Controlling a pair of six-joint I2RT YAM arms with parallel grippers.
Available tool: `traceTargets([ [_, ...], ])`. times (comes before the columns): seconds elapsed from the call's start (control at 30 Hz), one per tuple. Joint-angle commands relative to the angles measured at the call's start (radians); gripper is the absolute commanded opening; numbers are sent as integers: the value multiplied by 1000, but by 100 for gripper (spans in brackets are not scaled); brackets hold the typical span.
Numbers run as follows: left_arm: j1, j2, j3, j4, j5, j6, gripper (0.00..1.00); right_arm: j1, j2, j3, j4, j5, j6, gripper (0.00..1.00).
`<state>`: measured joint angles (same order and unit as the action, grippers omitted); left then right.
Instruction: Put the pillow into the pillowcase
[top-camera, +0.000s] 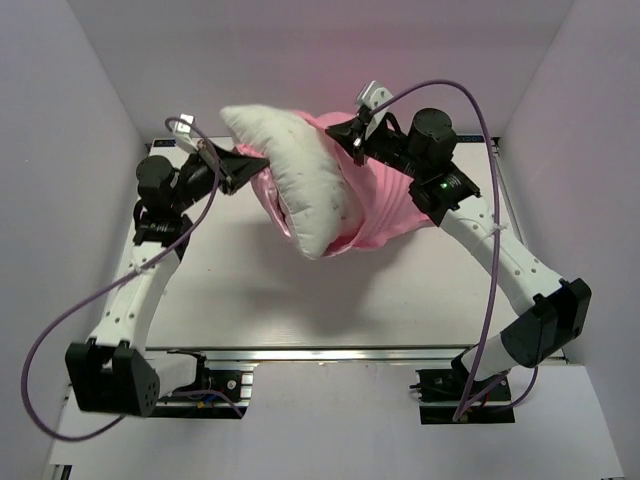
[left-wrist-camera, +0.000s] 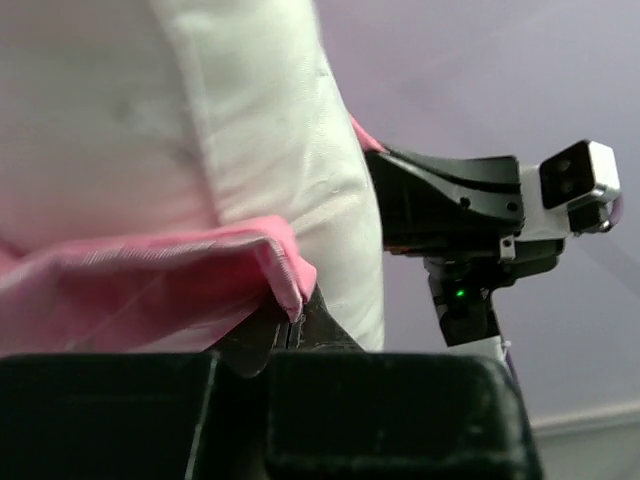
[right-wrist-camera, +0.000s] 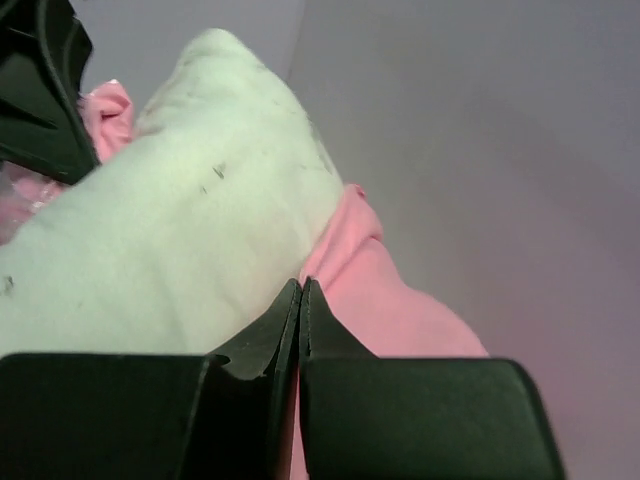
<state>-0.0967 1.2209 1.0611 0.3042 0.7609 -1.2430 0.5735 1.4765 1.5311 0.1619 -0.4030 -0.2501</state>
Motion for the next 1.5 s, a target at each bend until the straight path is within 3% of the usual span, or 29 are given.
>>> traceTargets([
  [0.0, -1, -122, -42, -340, -116, 169, 0, -6, -32, 12, 7, -80, 24, 0],
  [0.03, -1, -135, -53, -368, -130, 186, 0, -4, -30, 18, -4, -100, 37, 0],
  [0.13, -1, -173, -78, -503, -181, 234, 0, 20, -42, 46, -32, -147, 61, 25],
  [0.27, -1, -213, -121, -667, -238, 277, 0, 48, -29, 203, -99, -189, 130, 55],
  [0.4, -1, -273, -188, -773, -284, 278, 2, 91, 24, 340, -302, -179, 169, 76],
  [0.43, -1, -299, -213, -783, -288, 277, 6, 132, 36, 353, -344, -160, 134, 86],
  [0.53, -1, -336, -225, -855, -310, 280, 39, 212, 68, 316, -446, -27, 98, 89],
  [0.57, -1, -342, -216, -887, -320, 286, 57, 224, 77, 305, -464, -2, 106, 89],
  [0.67, -1, -379, -134, -1128, -432, 321, 81, 264, 123, 288, -538, 119, 109, 89],
  [0.77, -1, -425, -12, -1355, -648, 310, 91, 278, 156, 290, -590, 119, 97, 89],
  [0.87, -1, -463, 87, -1488, -794, 283, 92, 302, 154, 236, -564, 119, 68, 90],
  [1.0, -1, -486, 172, -1590, -890, 246, 91, 364, 177, 190, -558, 156, -15, 90],
  [1.07, -1, -489, 224, -1640, -941, 243, 87, 410, 203, 190, -562, 171, -32, 89],
  [1.1, -1, -495, 241, -1654, -960, 235, 82, 422, 211, 190, -555, 171, -41, 89],
  [1.13, -1, -501, 255, -1665, -978, 228, 68, 449, 223, 190, -553, 171, -55, 89],
  [1.27, -1, -544, 303, -1700, -1045, 205, 44, 514, 283, 225, -550, 234, -75, 90],
  [1.47, -1, -598, 313, -1688, -1066, 188, 41, 563, 407, 242, -521, 358, -84, 89],
])
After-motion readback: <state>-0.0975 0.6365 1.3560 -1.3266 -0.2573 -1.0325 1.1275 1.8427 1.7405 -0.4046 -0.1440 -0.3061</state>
